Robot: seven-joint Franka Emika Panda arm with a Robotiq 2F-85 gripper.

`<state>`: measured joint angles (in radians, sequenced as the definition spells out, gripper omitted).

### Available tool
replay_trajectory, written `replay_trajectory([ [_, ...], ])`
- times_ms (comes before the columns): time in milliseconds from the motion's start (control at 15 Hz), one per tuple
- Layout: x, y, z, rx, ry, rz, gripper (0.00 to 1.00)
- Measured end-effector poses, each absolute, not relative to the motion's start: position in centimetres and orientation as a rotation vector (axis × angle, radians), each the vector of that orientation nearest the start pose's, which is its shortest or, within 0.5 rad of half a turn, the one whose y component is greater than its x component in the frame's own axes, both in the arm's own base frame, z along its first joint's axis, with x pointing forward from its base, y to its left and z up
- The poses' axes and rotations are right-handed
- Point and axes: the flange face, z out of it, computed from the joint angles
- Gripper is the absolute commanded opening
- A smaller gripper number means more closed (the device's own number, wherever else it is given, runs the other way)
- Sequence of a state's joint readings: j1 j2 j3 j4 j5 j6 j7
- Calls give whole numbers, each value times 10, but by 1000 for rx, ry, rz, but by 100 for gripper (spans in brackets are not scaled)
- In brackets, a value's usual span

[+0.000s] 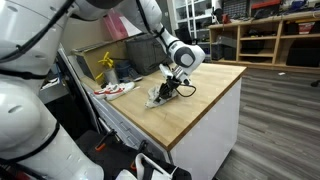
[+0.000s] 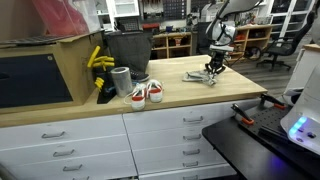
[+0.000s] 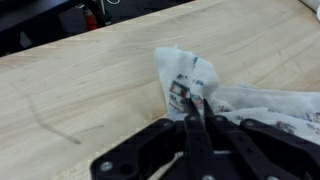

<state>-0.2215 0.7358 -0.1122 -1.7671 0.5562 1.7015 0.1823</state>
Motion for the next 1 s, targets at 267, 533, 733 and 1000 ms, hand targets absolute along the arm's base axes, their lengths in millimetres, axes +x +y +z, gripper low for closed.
replay_trajectory([
  [267, 543, -141, 118, -2361, 966, 998, 11],
  [533, 541, -143, 120, -2393, 950, 970, 43],
  [733, 536, -147, 122, -2407, 939, 924, 66],
  [1000, 534, -161, 129, -2339, 949, 776, 95],
])
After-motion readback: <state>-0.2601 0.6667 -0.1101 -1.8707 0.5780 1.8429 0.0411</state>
